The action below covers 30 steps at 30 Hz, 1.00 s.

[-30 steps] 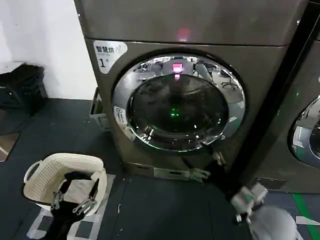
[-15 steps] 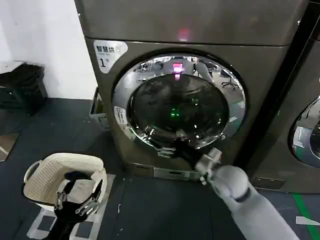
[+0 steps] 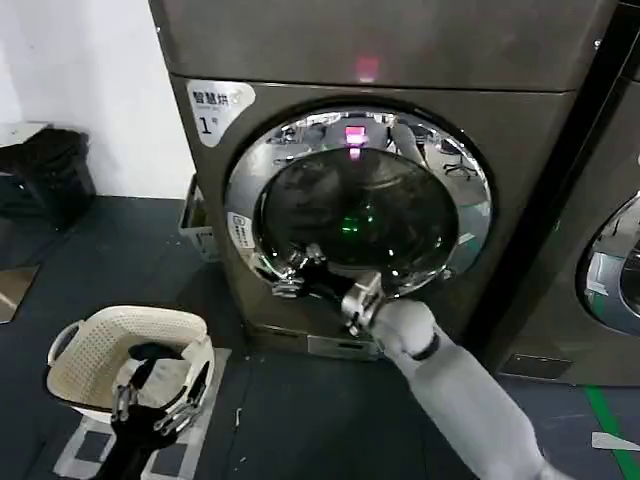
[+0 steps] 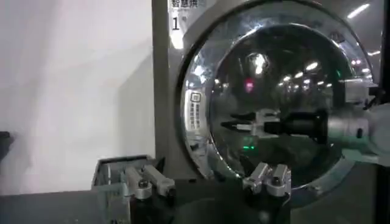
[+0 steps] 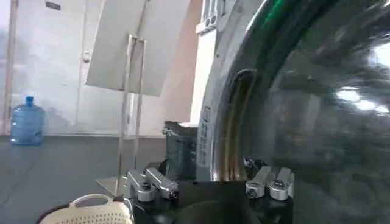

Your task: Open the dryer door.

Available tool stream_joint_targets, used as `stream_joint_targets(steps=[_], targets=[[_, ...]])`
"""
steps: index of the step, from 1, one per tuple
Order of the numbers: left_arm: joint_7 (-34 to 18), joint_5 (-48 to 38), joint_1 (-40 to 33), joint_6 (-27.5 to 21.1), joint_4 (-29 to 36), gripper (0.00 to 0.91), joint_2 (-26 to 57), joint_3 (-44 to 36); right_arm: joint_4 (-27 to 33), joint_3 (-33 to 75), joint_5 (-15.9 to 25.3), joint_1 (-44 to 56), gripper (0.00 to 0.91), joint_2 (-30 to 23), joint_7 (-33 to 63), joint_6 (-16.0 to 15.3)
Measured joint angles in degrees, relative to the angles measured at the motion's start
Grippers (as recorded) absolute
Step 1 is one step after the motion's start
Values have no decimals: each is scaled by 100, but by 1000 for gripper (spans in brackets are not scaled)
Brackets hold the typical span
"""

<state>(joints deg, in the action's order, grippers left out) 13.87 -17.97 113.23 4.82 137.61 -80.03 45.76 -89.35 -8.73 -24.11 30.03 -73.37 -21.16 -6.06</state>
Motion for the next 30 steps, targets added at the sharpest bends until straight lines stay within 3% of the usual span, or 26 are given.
stream_joint_targets(steps=[18,23,30], targets=[[214,40,57,-53,66,907,-1,-29,965,-224,-95,-534,907,-550,-333,-15],[145,41,-12,-25,92,907,82,-52,998,-244,-173,-585,907,-512,-658,-49],[449,-480,-324,-233,-114,907,287,318,830,-123,-232,-523,907,-388,-1327,-27]])
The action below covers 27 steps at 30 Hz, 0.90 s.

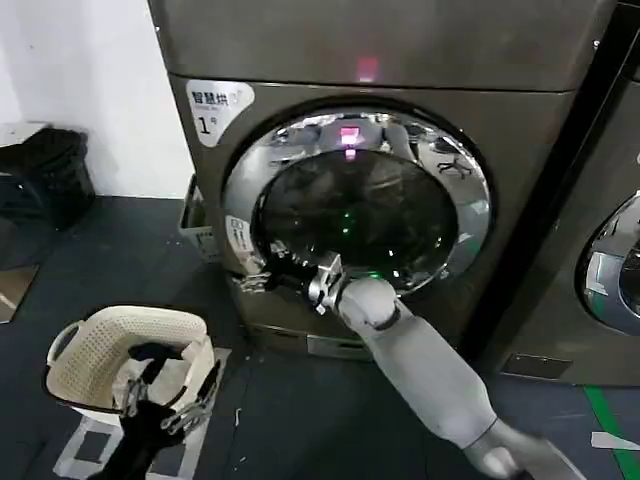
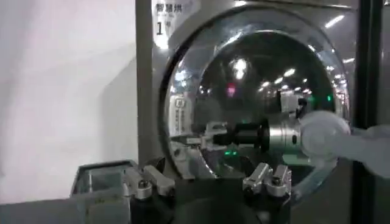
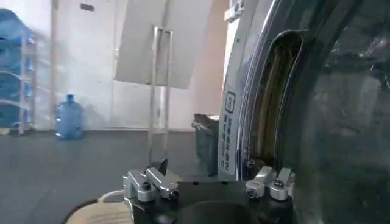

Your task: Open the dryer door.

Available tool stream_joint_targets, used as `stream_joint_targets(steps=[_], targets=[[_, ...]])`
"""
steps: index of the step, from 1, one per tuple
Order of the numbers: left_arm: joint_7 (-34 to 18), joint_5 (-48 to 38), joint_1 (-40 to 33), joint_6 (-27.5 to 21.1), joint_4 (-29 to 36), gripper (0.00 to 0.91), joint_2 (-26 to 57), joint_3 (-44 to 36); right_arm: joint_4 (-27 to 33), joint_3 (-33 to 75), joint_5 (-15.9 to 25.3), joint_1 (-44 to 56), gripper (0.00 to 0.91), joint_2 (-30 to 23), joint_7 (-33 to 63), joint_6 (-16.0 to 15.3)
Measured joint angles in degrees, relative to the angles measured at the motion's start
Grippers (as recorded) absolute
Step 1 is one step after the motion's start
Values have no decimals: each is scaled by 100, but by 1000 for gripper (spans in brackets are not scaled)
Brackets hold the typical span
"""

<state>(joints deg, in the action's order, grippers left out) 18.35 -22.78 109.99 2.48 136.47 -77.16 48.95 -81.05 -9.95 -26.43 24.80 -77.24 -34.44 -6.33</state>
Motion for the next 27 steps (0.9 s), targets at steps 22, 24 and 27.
stream_joint_targets(steps=[22,24,27], targets=[[665,-1506,-1606,90,-1942,907,1698,1117,-904,315,-246,587,907,701,-2308,-95],[665,-1622,-1719,103,-2095,907,1835,1073,-975,370,-250,653,907,744,-2484,-97],[668,-1702,-1893,139,-2310,907,2075,979,-1085,464,-268,767,907,845,-2716,-101]])
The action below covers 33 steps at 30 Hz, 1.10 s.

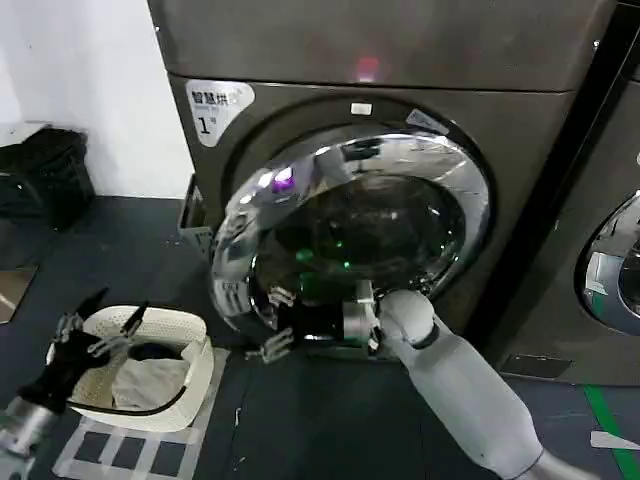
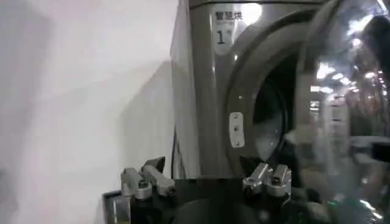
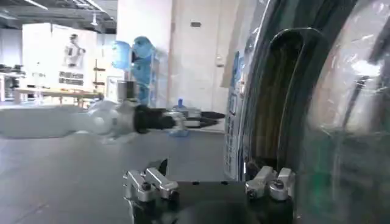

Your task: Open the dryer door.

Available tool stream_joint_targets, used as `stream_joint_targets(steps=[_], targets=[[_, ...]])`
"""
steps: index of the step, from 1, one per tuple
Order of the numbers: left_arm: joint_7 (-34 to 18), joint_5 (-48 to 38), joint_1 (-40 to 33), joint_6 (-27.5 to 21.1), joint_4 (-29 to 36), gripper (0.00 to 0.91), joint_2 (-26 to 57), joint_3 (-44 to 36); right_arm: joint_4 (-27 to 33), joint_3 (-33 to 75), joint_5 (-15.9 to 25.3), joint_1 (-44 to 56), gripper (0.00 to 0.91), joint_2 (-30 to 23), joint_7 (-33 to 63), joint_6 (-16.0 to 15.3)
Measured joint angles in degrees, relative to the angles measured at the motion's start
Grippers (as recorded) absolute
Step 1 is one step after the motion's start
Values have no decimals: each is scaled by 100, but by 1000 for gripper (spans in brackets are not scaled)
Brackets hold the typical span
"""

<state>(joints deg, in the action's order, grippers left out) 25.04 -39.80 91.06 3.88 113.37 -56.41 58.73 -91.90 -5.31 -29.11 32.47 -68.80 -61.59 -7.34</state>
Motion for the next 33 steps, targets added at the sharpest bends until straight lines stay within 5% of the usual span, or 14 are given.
stream_joint_targets(steps=[20,33], targets=[[166,-909,-1891,36,-851,907,1692,-1983,-1122,1159,-374,1143,907,950,-1648,-177],[545,-1027,-3462,-5,-1059,907,1757,-3899,-1533,3293,-308,2702,907,1300,-2163,378]])
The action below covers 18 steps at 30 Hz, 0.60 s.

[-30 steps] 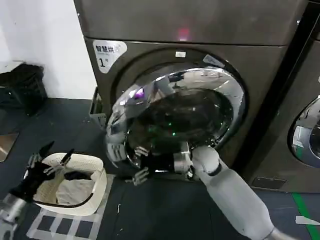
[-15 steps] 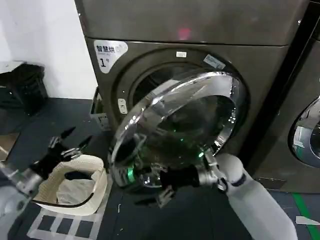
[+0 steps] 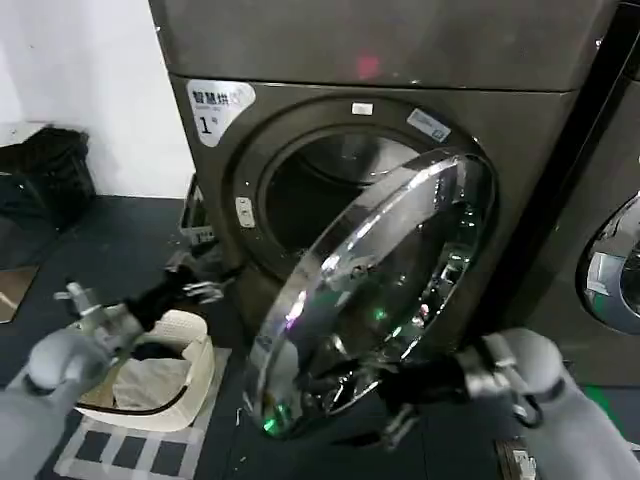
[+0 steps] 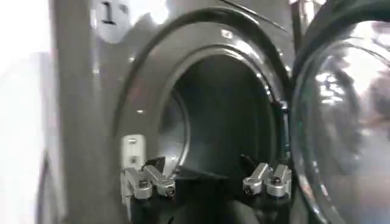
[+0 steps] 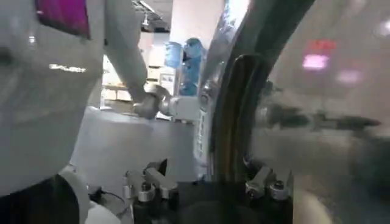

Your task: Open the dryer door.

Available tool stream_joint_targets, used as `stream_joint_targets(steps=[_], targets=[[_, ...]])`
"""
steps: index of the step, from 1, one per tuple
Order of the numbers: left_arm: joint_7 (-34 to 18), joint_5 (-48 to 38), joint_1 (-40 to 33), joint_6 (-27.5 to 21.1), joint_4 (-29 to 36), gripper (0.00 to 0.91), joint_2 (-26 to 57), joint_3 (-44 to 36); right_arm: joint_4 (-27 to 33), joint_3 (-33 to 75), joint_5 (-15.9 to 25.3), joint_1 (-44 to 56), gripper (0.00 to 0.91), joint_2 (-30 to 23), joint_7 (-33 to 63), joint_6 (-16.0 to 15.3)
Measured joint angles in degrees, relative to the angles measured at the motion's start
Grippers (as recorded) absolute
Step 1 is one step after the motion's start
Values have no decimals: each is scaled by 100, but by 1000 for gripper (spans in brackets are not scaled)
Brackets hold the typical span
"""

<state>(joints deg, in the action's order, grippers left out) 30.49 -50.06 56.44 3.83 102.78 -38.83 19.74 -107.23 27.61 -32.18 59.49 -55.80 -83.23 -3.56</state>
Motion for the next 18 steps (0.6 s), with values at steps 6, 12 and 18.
stream_joint_targets(steps=[6,12,18], targets=[[232,-18,-642,-31,68,907,-70,-752,-71,1471,-41,812,907,-238,49,127],[417,-23,-1207,-11,82,907,-90,-1458,-92,2992,56,1436,907,-619,306,226],[600,7,-1627,111,130,907,-155,-2191,-519,4468,169,2062,907,-1170,1204,203]])
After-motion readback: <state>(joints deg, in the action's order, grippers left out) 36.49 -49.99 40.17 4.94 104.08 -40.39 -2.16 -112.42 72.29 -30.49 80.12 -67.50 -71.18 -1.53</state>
